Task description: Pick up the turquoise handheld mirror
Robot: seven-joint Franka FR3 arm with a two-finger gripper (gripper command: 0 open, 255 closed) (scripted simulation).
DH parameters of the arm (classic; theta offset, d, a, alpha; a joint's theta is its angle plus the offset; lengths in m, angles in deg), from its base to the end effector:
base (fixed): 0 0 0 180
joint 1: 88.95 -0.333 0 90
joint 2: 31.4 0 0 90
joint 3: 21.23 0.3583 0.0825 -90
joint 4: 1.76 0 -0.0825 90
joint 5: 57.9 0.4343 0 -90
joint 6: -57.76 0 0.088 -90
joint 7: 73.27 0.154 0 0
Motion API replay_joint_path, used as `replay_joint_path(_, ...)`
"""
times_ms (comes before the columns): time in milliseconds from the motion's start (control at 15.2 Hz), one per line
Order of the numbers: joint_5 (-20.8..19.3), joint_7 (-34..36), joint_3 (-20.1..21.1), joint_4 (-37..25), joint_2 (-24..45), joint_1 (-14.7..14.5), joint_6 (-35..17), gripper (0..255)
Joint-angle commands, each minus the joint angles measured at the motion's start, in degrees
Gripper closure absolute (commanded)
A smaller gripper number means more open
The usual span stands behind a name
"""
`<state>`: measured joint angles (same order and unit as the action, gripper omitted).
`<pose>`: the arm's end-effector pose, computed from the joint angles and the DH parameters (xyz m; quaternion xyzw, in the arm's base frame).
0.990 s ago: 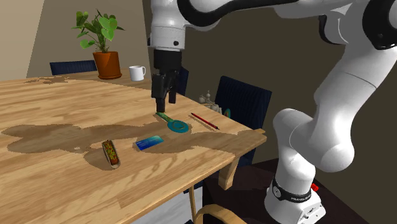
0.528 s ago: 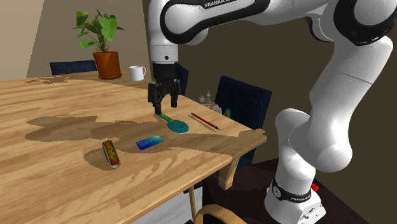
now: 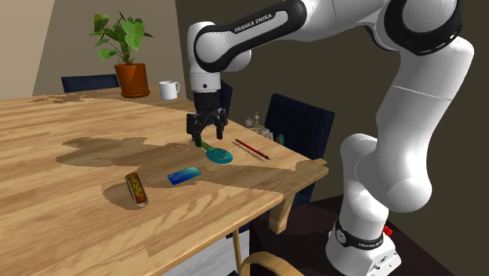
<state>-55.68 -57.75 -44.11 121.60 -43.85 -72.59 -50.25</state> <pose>0.4025 -0.3304 0.4559 -0.8854 0.4597 0.0211 0.0657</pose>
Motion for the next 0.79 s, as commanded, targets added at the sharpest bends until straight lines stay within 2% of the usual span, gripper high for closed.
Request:
replay_joint_path(0,0.2,-0.2,-0.2,0.9,0.6,0.0,-1.4,0)
replay_joint_path(198,0.5,-0.7,-0.4,2.9,1.3,0.0,-4.1,0)
replay_joint_path(330,0.5,-0.7,-0.4,2.9,1.3,0.0,-4.1,0)
replay_joint_path(396,0.5,-0.8,-0.4,3.0,1.4,0.1,-4.2,255)
replay_joint_path(726,0.5,-0.8,-0.4,2.9,1.4,0.0,-4.2,255)
